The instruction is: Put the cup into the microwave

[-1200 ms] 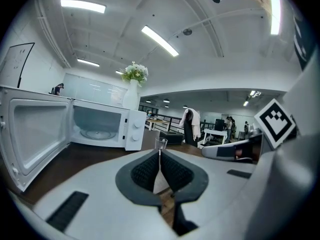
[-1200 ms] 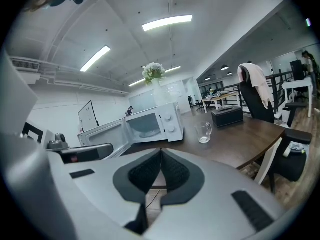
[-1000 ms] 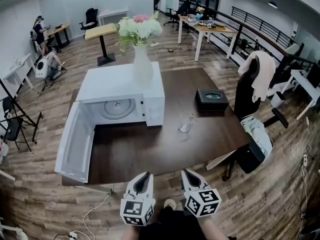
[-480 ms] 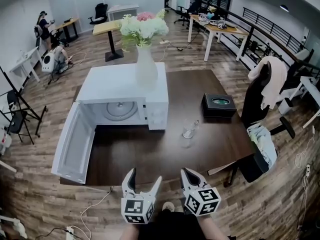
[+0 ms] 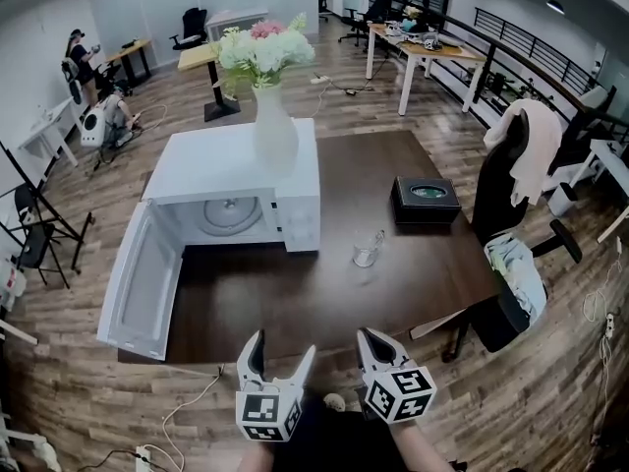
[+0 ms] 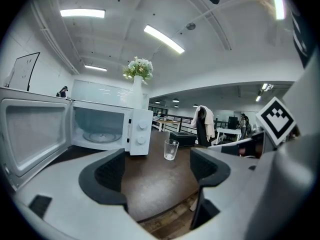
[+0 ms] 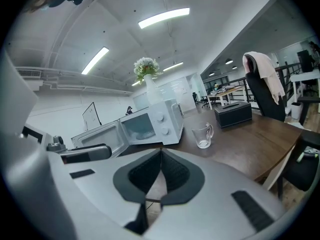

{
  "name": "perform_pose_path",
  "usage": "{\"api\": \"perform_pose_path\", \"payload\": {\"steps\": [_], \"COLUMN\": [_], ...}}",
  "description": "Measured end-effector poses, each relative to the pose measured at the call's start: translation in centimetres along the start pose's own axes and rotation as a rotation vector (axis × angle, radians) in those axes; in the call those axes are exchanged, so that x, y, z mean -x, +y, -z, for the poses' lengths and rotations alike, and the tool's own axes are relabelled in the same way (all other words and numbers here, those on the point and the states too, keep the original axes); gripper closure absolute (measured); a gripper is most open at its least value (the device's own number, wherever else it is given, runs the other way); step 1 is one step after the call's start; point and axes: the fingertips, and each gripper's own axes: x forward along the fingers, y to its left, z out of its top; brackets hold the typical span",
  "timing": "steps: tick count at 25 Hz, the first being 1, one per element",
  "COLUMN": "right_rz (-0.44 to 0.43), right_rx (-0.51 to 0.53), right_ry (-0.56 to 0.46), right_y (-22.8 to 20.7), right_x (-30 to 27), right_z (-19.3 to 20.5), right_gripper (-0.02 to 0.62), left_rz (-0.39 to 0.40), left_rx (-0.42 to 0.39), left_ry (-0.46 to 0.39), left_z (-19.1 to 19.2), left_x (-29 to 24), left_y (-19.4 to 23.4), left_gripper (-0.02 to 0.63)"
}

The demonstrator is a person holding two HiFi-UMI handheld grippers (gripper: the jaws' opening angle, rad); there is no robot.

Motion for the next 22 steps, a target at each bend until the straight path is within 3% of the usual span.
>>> {"api": "perform_pose_path", "payload": {"steps": [10,22], "right_rz": [0.086,0.186], "right_rx": [-0.055,-0.098], "right_ry": [-0.019,-0.023], "right_y": [-2.5,-7.4], "right_x": [2.2,0.8], "right_z": [1.0,-0.5], "right_gripper": [0.603,0.603], "left_rz": [0.094,0.219], "left_rx": [-0.015,-0.049], "left_ry": [0.024,0.063], "left_z": [0.7,0.3], "left_x": [-1.7,-8.6], "left_y": [-2.6,-4.4], "left_gripper": [0.219,0.219]}}
